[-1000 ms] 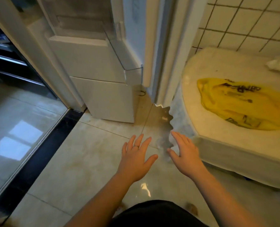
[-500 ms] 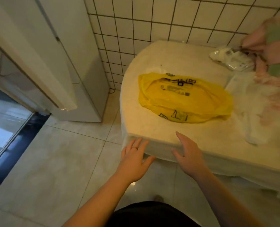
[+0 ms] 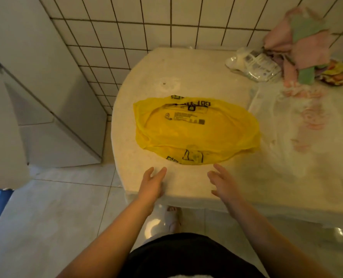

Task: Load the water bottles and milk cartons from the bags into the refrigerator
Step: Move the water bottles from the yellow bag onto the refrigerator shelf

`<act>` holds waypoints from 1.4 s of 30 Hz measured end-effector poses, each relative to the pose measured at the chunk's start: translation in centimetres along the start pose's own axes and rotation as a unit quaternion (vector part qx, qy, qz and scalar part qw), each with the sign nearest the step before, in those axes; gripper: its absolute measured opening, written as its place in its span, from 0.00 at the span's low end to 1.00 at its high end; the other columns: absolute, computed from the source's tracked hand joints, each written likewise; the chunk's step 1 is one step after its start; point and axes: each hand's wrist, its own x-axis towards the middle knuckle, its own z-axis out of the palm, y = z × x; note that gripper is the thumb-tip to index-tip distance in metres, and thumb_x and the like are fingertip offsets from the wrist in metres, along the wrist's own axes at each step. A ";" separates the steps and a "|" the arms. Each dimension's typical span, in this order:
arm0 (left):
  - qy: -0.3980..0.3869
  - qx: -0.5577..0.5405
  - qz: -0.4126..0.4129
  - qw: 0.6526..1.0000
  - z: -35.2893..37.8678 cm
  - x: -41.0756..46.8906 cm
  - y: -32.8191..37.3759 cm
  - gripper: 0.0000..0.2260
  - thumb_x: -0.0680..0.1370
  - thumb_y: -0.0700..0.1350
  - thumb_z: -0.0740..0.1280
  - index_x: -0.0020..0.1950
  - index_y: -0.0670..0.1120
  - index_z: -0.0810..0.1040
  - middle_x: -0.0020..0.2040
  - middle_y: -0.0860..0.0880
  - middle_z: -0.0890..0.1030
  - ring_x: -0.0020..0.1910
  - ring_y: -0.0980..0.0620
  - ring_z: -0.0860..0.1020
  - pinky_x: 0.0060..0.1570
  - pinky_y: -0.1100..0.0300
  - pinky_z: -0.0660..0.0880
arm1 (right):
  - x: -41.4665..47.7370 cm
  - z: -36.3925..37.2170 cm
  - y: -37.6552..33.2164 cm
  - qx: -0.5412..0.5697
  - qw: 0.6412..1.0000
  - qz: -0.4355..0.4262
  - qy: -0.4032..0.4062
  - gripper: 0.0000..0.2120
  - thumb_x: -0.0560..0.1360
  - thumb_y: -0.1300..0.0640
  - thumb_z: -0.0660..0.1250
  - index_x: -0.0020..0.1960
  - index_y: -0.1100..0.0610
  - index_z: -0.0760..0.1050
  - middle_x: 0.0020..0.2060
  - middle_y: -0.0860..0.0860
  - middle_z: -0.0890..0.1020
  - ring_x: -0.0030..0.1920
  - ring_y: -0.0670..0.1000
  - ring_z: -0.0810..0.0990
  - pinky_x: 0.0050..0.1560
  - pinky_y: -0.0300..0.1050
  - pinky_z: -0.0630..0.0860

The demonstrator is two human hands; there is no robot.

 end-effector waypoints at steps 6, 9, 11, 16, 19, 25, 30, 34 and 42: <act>-0.004 -0.169 -0.080 0.982 0.7 5.2 4.0 0.21 0.78 0.56 0.68 0.65 0.46 0.70 0.60 0.43 0.75 0.58 0.41 0.79 0.59 0.42 0.77 | 4.1 -0.1 -1.5 0.255 0.956 0.143 0.005 0.18 0.82 0.55 0.60 0.71 0.53 0.66 0.69 0.57 0.72 0.63 0.60 0.74 0.57 0.59 0.72; -0.012 -0.199 -0.097 0.975 1.3 6.7 5.2 0.18 0.79 0.54 0.67 0.65 0.48 0.69 0.62 0.42 0.74 0.59 0.40 0.78 0.62 0.41 0.75 | 5.4 -0.4 -2.2 0.333 0.925 0.182 0.003 0.16 0.83 0.52 0.57 0.70 0.53 0.67 0.67 0.61 0.71 0.63 0.61 0.72 0.66 0.61 0.66; -0.026 -0.200 -0.096 0.975 1.7 7.5 5.9 0.15 0.80 0.53 0.66 0.63 0.49 0.71 0.62 0.42 0.75 0.58 0.40 0.79 0.62 0.42 0.75 | 5.9 -0.6 -2.9 0.360 0.914 0.187 0.004 0.14 0.83 0.53 0.55 0.67 0.54 0.68 0.60 0.63 0.73 0.60 0.62 0.74 0.63 0.58 0.68; -0.031 -0.197 -0.085 0.976 2.8 9.6 6.9 0.11 0.81 0.51 0.65 0.62 0.51 0.73 0.61 0.41 0.78 0.54 0.42 0.80 0.56 0.46 0.78 | 8.6 -0.9 -4.5 0.424 0.881 0.208 0.026 0.14 0.82 0.49 0.57 0.57 0.59 0.72 0.52 0.59 0.77 0.47 0.57 0.76 0.52 0.53 0.73; -0.025 -0.206 -0.073 0.975 3.9 10.7 7.8 0.15 0.81 0.51 0.64 0.68 0.52 0.70 0.63 0.42 0.78 0.52 0.43 0.80 0.49 0.50 0.78 | 10.5 -1.1 -5.6 0.452 0.869 0.201 0.024 0.18 0.81 0.48 0.57 0.67 0.58 0.67 0.52 0.58 0.77 0.51 0.58 0.77 0.57 0.54 0.72; -0.019 -0.206 -0.067 0.976 5.6 14.0 11.8 0.11 0.81 0.49 0.64 0.64 0.54 0.70 0.61 0.43 0.79 0.52 0.45 0.80 0.49 0.51 0.77 | 15.7 -0.6 -8.5 0.455 0.870 0.189 0.027 0.25 0.81 0.48 0.57 0.73 0.60 0.64 0.54 0.57 0.76 0.54 0.58 0.77 0.63 0.55 0.69; -0.015 -0.203 -0.059 0.977 7.1 18.8 17.0 0.15 0.81 0.49 0.64 0.68 0.53 0.70 0.63 0.43 0.78 0.55 0.44 0.80 0.58 0.47 0.76 | 21.2 -0.3 -12.1 0.469 0.866 0.173 0.023 0.18 0.81 0.47 0.57 0.64 0.58 0.69 0.52 0.57 0.77 0.51 0.56 0.77 0.62 0.55 0.70; -0.023 -0.206 -0.054 0.977 8.3 23.2 21.7 0.18 0.82 0.50 0.64 0.71 0.52 0.68 0.65 0.43 0.77 0.59 0.44 0.78 0.63 0.46 0.73 | 25.8 -0.5 -15.7 0.473 0.867 0.158 0.018 0.13 0.81 0.47 0.58 0.52 0.56 0.72 0.52 0.56 0.77 0.51 0.56 0.77 0.65 0.56 0.70; -0.035 -0.222 -0.027 0.974 11.5 31.0 30.7 0.09 0.82 0.51 0.62 0.61 0.53 0.69 0.59 0.44 0.78 0.52 0.46 0.79 0.58 0.48 0.75 | 35.9 -0.6 -22.9 0.457 0.883 0.109 -0.001 0.10 0.80 0.47 0.59 0.53 0.53 0.72 0.53 0.54 0.78 0.52 0.55 0.78 0.53 0.55 0.74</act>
